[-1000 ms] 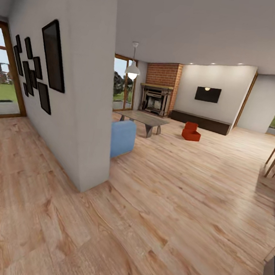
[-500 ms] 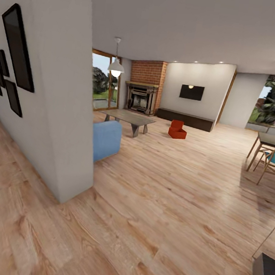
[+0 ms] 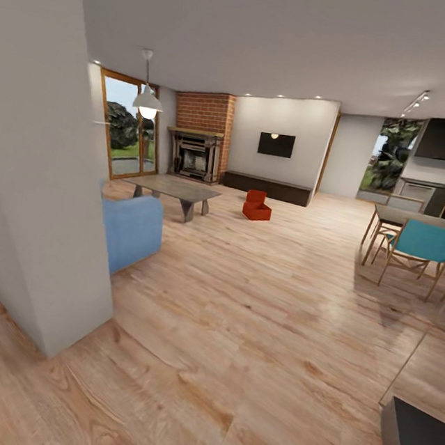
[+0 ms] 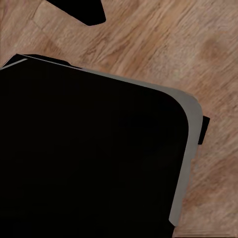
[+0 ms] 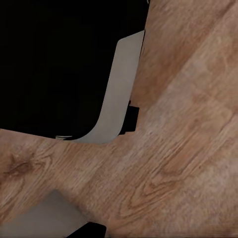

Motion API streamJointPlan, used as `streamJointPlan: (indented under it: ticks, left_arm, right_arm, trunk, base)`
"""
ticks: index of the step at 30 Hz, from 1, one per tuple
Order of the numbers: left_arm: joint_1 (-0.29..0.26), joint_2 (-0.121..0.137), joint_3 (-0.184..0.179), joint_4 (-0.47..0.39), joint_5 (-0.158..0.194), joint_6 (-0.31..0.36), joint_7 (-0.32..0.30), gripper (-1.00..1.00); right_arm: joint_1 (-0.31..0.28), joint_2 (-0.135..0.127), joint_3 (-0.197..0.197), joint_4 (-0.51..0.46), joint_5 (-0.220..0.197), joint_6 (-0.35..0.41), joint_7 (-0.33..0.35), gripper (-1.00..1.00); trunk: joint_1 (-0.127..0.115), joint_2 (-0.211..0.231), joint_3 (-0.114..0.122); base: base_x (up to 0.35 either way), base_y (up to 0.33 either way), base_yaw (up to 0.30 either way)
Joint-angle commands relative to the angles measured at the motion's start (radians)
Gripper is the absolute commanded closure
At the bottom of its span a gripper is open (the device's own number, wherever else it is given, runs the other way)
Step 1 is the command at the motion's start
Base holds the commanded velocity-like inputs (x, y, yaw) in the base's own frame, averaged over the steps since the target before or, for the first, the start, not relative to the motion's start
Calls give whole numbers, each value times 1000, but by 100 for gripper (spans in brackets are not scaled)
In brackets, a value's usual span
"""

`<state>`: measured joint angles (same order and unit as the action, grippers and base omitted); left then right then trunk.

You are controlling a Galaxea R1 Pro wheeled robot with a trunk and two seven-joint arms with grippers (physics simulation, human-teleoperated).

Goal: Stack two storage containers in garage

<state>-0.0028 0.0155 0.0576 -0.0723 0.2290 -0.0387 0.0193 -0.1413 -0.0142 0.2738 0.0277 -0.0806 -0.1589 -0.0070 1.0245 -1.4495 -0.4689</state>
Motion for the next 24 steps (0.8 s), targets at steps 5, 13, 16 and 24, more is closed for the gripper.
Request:
streamJointPlan:
  ticks: [5, 13, 16, 24]
  left_arm:
    - [0, 0, 5, 1, 1, -2, 1, -100]
    - [0, 0, 5, 2, 2, -1, 1, -100]
    - [0, 0, 5, 2, 3, -1, 1, -100]
    - [0, 0, 5, 2, 3, -1, 1, -100]
  right_arm:
    - [-1, 0, 8, 3, -8, -5, -1, -100]
    - [-1, 0, 9, 3, -8, -5, -1, -100]
    - [-1, 1, 9, 3, -8, -5, -1, -100]
    - [-2, 0, 9, 3, -8, -5, -1, -100]
  trunk:
    - [1, 0, -1]
    - [1, 0, -1]
    - [1, 0, -1]
    - [1, 0, -1]
  base:
    - [323, 0, -286]
    - [323, 0, -286]
    - [323, 0, -286]
    - [323, 0, -105]
